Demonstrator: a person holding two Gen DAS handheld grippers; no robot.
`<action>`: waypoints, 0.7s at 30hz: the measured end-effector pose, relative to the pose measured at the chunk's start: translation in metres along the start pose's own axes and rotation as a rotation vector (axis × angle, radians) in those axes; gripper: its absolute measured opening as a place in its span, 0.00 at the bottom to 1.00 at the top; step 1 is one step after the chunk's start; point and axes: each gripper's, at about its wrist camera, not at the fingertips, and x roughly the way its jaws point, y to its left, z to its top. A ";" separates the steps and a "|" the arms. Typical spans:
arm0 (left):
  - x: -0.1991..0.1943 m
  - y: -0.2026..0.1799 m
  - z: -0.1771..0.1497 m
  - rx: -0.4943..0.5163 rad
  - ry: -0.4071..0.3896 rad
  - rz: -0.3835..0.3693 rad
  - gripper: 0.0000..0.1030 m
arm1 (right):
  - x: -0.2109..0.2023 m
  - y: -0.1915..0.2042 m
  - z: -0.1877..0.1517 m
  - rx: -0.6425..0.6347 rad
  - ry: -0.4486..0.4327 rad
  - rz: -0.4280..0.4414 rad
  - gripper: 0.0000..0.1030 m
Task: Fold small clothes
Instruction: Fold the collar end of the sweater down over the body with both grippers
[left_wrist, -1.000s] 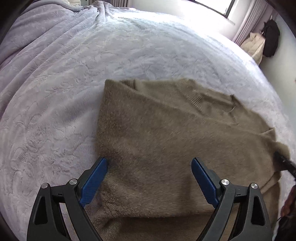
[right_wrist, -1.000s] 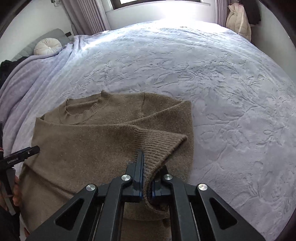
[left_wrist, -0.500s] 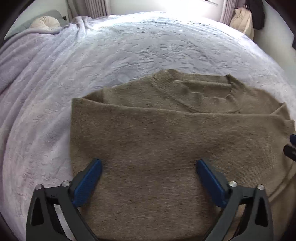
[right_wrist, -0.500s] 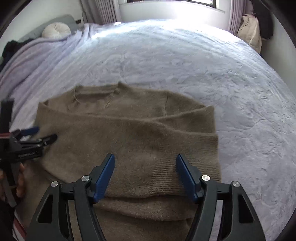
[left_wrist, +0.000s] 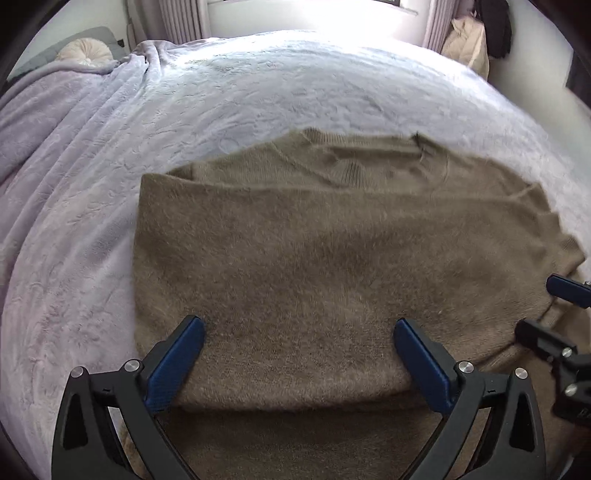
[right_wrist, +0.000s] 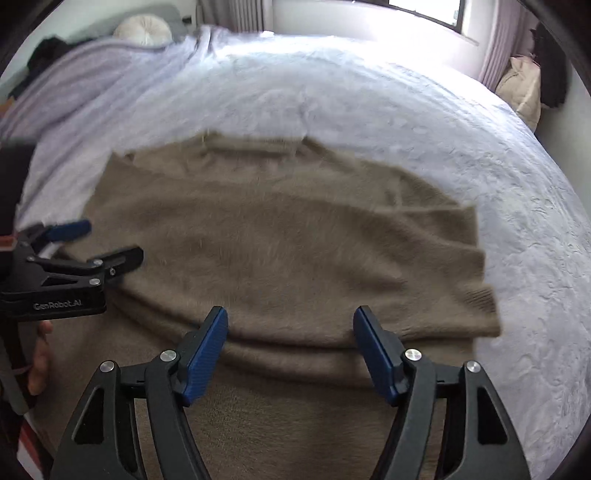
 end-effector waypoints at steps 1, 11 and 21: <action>0.000 -0.001 -0.004 -0.001 -0.004 0.006 1.00 | 0.006 0.003 -0.005 -0.013 0.009 -0.023 0.73; -0.031 -0.007 -0.040 0.014 -0.022 -0.007 1.00 | -0.023 0.021 -0.057 -0.081 -0.005 -0.052 0.77; -0.056 -0.011 -0.106 0.009 -0.015 -0.043 1.00 | -0.058 0.019 -0.122 -0.083 -0.022 -0.020 0.78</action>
